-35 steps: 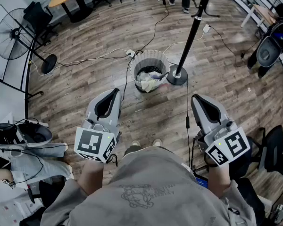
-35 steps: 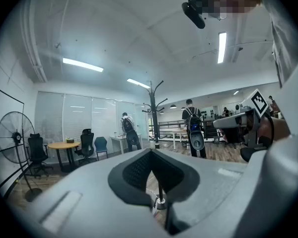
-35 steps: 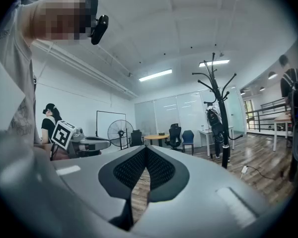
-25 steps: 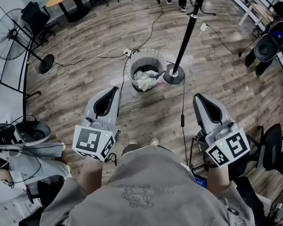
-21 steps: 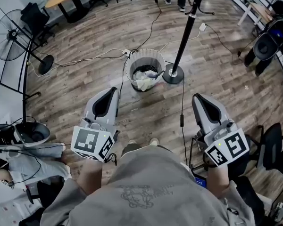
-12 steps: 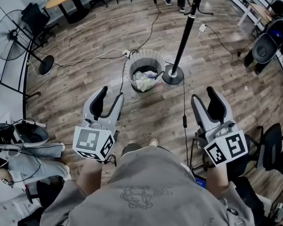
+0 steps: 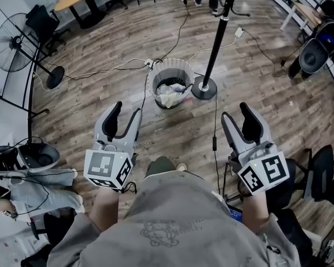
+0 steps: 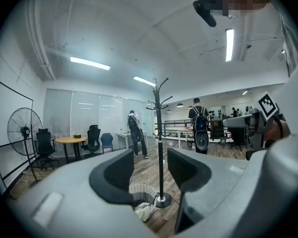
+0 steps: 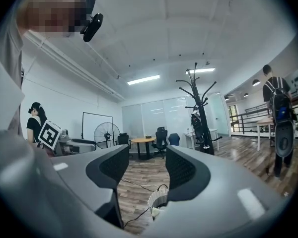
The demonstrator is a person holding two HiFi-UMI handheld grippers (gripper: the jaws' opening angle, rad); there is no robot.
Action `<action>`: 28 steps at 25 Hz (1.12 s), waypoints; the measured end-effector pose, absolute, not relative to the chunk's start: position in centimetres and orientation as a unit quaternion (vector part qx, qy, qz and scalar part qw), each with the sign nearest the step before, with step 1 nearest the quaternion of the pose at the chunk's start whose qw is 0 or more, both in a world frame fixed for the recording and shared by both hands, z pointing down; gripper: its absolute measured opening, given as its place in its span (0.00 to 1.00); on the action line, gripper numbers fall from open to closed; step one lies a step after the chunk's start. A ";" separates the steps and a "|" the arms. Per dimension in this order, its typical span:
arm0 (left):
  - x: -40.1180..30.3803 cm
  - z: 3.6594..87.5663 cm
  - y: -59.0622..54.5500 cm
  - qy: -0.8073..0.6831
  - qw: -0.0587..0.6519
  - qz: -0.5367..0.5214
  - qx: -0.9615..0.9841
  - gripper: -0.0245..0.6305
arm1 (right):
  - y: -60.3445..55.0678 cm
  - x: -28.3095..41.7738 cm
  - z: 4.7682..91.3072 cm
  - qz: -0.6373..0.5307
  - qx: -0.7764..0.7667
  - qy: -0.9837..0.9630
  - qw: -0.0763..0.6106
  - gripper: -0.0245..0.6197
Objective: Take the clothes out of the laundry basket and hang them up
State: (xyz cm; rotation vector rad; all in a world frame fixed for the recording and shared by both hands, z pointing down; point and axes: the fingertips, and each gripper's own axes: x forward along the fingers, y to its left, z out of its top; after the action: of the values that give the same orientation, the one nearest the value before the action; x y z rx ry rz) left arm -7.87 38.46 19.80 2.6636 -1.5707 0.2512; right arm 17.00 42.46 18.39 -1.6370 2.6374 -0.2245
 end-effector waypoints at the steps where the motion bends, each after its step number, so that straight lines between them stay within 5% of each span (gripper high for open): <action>1: -7.9 19.8 38.4 -0.507 0.020 0.082 0.858 0.36 | 42.4 17.0 18.5 -0.073 -0.525 0.848 0.013 0.43; 28: -8.3 24.7 27.7 -0.500 0.053 0.105 0.858 0.36 | 31.9 15.2 23.6 -0.111 -0.508 0.854 -0.030 0.44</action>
State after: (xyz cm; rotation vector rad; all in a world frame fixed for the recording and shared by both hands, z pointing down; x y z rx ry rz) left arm -8.26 27.66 24.68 2.6088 -1.5189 0.3204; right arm 15.16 31.88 23.58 -1.6278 2.7350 -0.3553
